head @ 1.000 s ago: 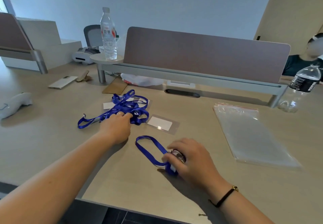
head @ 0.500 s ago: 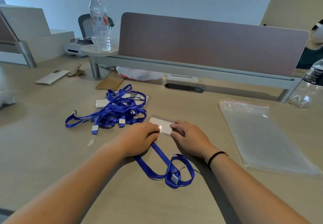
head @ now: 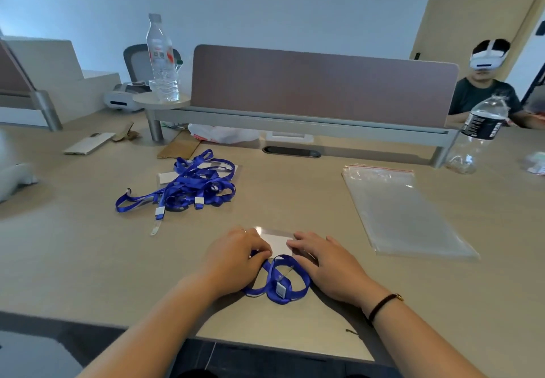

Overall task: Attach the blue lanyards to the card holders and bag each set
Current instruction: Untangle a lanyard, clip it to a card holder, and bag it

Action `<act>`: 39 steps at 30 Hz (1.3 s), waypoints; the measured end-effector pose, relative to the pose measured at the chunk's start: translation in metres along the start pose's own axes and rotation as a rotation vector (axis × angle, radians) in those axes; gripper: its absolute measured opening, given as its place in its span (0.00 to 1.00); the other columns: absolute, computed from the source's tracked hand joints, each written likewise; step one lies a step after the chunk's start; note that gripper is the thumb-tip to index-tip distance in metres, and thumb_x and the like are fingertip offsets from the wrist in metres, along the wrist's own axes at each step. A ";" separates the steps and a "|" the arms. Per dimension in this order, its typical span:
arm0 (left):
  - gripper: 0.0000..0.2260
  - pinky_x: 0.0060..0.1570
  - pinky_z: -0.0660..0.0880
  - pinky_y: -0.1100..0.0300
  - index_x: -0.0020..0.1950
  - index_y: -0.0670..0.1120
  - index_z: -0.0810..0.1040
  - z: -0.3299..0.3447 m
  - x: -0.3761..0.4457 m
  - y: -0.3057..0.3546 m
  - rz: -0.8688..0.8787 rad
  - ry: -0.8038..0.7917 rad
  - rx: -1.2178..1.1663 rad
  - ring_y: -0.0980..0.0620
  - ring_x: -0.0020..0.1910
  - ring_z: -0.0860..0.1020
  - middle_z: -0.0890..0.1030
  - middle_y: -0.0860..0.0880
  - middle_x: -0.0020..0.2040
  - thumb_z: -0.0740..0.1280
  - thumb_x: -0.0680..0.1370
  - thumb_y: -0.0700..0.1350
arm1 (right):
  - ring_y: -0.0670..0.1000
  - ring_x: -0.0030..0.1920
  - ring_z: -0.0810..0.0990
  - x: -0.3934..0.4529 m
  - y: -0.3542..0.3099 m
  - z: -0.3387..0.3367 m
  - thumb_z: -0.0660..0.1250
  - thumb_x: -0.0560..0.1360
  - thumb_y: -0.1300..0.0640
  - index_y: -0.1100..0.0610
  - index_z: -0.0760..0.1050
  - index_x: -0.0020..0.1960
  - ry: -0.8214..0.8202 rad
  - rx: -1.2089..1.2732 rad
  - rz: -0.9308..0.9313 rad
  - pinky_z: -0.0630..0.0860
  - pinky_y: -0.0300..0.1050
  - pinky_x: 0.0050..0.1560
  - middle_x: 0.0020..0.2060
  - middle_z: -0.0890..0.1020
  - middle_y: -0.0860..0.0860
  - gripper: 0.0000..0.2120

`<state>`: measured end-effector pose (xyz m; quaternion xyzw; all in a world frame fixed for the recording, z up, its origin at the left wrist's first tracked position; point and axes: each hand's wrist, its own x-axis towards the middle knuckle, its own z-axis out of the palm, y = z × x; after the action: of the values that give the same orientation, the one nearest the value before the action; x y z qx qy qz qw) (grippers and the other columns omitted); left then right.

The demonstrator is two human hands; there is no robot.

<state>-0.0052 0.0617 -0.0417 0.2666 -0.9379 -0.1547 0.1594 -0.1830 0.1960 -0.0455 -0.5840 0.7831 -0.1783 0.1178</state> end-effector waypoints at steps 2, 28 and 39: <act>0.10 0.57 0.75 0.60 0.59 0.55 0.83 0.005 -0.011 0.007 -0.003 0.031 -0.029 0.60 0.53 0.74 0.80 0.60 0.53 0.63 0.82 0.51 | 0.42 0.75 0.61 -0.014 -0.002 0.001 0.54 0.84 0.43 0.40 0.65 0.75 0.007 -0.020 0.001 0.49 0.47 0.77 0.76 0.65 0.38 0.20; 0.10 0.60 0.75 0.60 0.59 0.56 0.81 0.011 0.057 0.073 0.024 -0.004 -0.137 0.60 0.58 0.75 0.78 0.61 0.57 0.62 0.82 0.52 | 0.39 0.58 0.77 -0.036 0.070 -0.057 0.67 0.79 0.49 0.46 0.80 0.59 0.324 0.200 0.131 0.67 0.22 0.52 0.57 0.81 0.39 0.10; 0.17 0.68 0.63 0.63 0.72 0.52 0.73 0.065 0.162 0.124 0.064 -0.138 -0.129 0.54 0.72 0.70 0.68 0.54 0.76 0.61 0.83 0.51 | 0.49 0.61 0.78 0.030 0.143 -0.085 0.65 0.77 0.41 0.48 0.80 0.62 0.407 -0.031 0.386 0.74 0.48 0.62 0.60 0.82 0.45 0.18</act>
<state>-0.2164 0.0866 -0.0182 0.2145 -0.9427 -0.2276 0.1160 -0.3497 0.2153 -0.0268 -0.3779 0.8901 -0.2541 -0.0189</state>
